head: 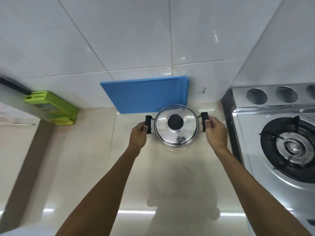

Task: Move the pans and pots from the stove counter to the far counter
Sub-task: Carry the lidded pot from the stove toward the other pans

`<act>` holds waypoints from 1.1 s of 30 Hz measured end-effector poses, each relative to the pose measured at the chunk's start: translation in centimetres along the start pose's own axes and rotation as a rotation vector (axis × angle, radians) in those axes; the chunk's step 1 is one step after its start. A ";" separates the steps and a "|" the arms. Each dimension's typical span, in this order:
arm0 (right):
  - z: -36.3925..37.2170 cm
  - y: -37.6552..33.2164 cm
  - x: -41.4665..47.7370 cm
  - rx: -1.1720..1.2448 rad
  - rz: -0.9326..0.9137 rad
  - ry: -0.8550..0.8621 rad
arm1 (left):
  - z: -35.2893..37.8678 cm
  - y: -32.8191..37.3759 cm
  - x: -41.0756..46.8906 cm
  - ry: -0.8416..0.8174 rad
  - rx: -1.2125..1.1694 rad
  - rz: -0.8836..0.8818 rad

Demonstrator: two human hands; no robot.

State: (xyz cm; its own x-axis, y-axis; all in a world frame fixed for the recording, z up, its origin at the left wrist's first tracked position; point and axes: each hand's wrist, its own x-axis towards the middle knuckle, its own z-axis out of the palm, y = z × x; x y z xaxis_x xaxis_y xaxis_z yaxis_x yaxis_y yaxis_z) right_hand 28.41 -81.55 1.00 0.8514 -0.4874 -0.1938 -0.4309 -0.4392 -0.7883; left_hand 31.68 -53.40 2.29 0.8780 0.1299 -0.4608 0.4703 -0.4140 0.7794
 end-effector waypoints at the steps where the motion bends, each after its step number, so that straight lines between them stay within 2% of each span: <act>1: 0.1 -0.5 -0.9 0.010 -0.010 0.004 | -0.6 -0.6 -0.7 0.010 -0.029 0.006; 7: 2.2 -5.4 -8.5 0.021 -0.100 -0.084 | -8.6 -4.7 -6.8 0.141 -0.117 0.028; 15: 11.4 -17.1 -23.1 0.106 -0.239 -0.247 | -28.6 -10.7 -17.3 0.421 -0.144 0.134; 20: 19.2 -25.4 -34.5 0.221 -0.341 -0.314 | -42.5 -16.9 -24.5 0.623 -0.176 0.165; 25: 28.2 -33.6 -45.4 0.340 -0.432 -0.497 | -54.8 -23.7 -31.9 0.834 -0.255 0.169; 33: 45.1 -44.3 -60.2 0.285 -0.618 -0.829 | -70.3 -34.1 -40.6 1.161 -0.355 0.005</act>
State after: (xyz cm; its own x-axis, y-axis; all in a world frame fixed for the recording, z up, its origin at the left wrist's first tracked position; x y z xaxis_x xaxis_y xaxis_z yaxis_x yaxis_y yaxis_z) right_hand 9.77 1.29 21.22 0.8817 0.4706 0.0343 0.1391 -0.1898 -0.9719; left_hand -13.74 18.80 24.24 0.3520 0.9344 0.0555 0.3048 -0.1705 0.9370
